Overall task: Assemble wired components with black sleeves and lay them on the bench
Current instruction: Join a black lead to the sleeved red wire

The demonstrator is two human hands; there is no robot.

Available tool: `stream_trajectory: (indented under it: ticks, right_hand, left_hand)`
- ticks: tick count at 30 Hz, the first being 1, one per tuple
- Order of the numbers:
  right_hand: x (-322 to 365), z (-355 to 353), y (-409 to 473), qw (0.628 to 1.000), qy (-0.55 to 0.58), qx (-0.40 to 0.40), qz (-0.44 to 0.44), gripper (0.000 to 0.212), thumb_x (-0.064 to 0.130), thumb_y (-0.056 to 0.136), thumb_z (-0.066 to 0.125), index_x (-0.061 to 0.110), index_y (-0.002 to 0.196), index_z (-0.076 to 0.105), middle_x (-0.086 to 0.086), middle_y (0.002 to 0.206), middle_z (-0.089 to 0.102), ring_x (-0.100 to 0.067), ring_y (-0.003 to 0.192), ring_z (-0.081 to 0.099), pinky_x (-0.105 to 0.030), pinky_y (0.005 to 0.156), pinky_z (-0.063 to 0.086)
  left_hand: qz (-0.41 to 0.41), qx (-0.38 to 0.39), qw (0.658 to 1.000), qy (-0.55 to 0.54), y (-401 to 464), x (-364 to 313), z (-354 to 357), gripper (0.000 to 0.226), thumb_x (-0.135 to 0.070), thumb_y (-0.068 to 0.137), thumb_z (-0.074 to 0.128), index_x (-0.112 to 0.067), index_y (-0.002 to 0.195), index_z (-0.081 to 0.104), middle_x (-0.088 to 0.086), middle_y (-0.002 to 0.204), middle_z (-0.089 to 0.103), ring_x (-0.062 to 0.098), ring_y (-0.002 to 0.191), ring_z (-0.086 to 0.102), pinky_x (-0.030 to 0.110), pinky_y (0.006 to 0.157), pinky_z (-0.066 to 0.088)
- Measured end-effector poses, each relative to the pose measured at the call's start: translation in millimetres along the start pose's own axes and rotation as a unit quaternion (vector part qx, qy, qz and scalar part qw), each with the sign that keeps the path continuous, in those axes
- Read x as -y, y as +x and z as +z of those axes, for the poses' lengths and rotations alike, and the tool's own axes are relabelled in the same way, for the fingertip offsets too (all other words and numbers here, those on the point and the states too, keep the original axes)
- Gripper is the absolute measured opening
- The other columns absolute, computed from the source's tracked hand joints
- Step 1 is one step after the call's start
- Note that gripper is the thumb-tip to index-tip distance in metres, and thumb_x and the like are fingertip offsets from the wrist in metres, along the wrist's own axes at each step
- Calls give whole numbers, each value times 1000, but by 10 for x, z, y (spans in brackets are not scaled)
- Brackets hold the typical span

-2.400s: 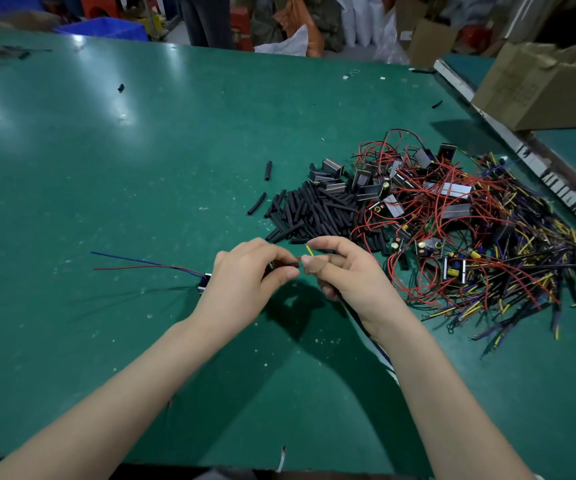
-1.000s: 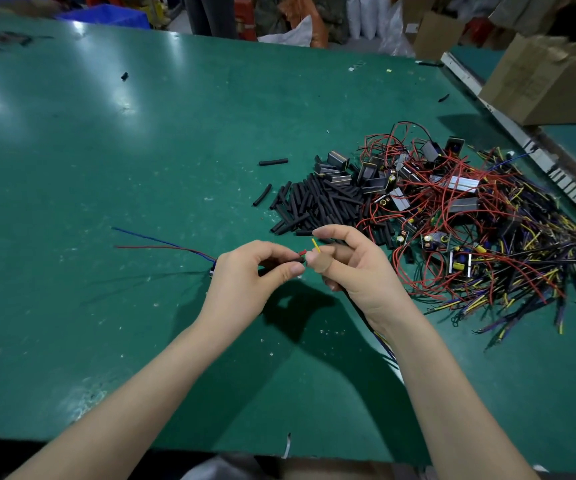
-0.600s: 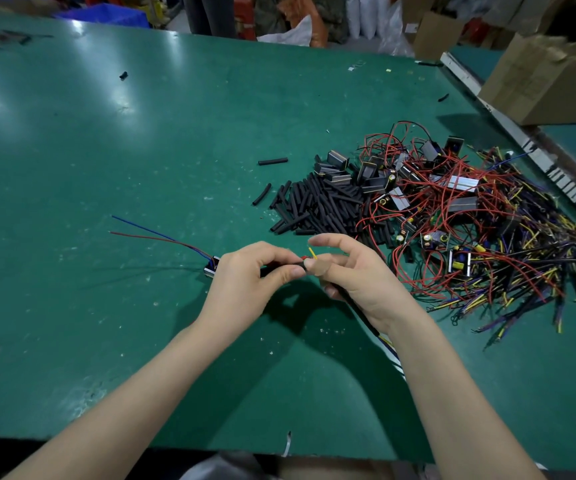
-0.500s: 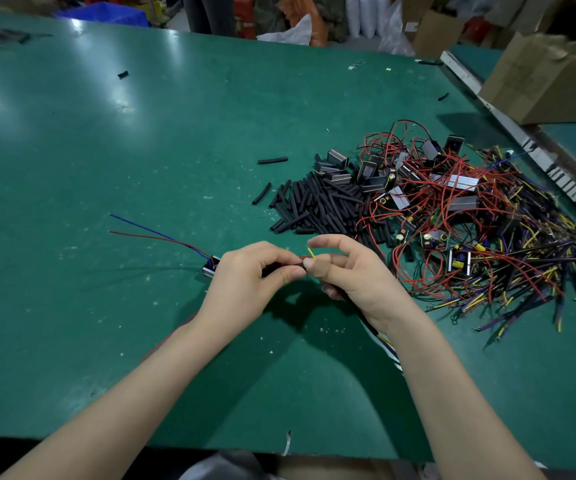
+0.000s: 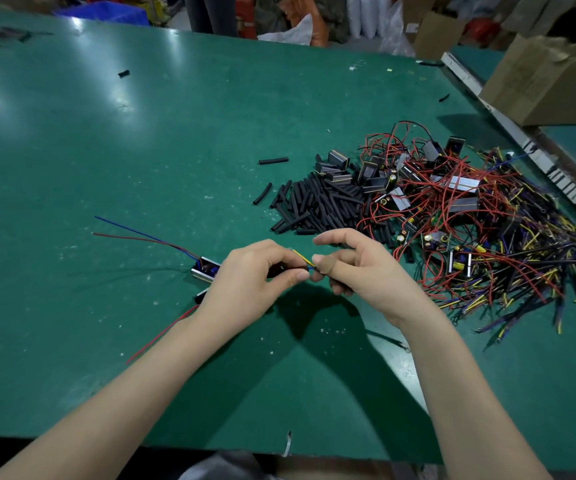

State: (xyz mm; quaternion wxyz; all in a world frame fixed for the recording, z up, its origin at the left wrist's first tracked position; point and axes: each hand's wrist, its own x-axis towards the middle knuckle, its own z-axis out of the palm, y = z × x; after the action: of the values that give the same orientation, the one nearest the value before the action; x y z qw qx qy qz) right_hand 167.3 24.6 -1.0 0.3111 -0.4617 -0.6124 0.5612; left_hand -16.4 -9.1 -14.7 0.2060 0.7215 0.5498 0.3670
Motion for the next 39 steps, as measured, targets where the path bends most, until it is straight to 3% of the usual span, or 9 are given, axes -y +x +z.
stream_trajectory:
  ticks: [6,11,19,23,27,30,34,37,39]
  right_hand:
    - [-20,112,-2,999,-1,-45,-24,12,16,93,60,25,102,57,2,69,71,-7,49,50,-16,48,40]
    - [-37,91,-22,999,14,-47,-19,12,19,93,61,24,103,58,1,74,73,-7,50,52,-15,48,40]
    - [27,129,-24,998,-4,-25,-63,13,10,92,60,21,99,59,4,66,69,-2,51,53,-11,50,41]
    - [36,54,-37,997,-20,-12,-74,12,13,93,60,21,102,58,1,73,72,-3,58,58,-15,56,45]
    - [16,14,-13,996,-51,6,-79,9,18,94,59,26,98,61,8,74,71,-6,62,58,-17,58,46]
    - [1,15,24,992,-96,0,-80,7,27,93,61,32,90,65,14,72,68,-8,63,51,-28,62,45]
    - [1,0,42,987,-139,4,-82,11,32,93,59,35,86,67,16,72,67,-11,62,46,-34,61,43]
    - [15,-12,54,984,-158,-2,-82,14,35,94,57,38,85,67,16,72,67,-14,60,46,-35,59,43]
    - [32,-34,66,985,-150,-16,-83,14,33,94,57,37,84,67,16,71,66,-14,61,46,-35,60,43]
  left_hand:
    - [-15,-37,999,-17,-21,-17,35,11,-30,81,73,-23,89,72,-11,85,68,2,79,62,26,78,49]
    - [-24,-32,997,66,-107,95,-95,16,-39,85,66,-26,92,71,-11,86,68,13,86,63,46,81,47]
    - [32,-40,994,97,-60,-65,-42,22,-45,85,62,-25,86,72,-11,82,67,18,80,59,41,74,44]
    - [1,-118,991,68,-77,16,-196,29,-43,91,49,-21,92,67,-8,88,63,18,84,58,44,78,46]
    - [-112,44,985,124,-42,274,-406,23,-36,97,48,-28,105,68,-10,102,66,19,105,58,44,96,39]
    - [-135,134,973,133,1,302,-433,22,-41,95,48,-32,101,68,-18,94,64,14,102,58,37,98,33]
    - [-125,126,982,58,75,248,-423,10,-39,91,59,-33,91,68,-20,84,64,10,85,58,31,91,41]
    - [-87,110,990,10,135,189,-389,9,-31,90,62,-26,91,70,-19,74,63,-7,67,55,7,66,39]
    - [-77,105,991,-15,159,154,-350,8,-28,91,61,-26,91,69,-19,65,60,-6,58,50,8,57,37]
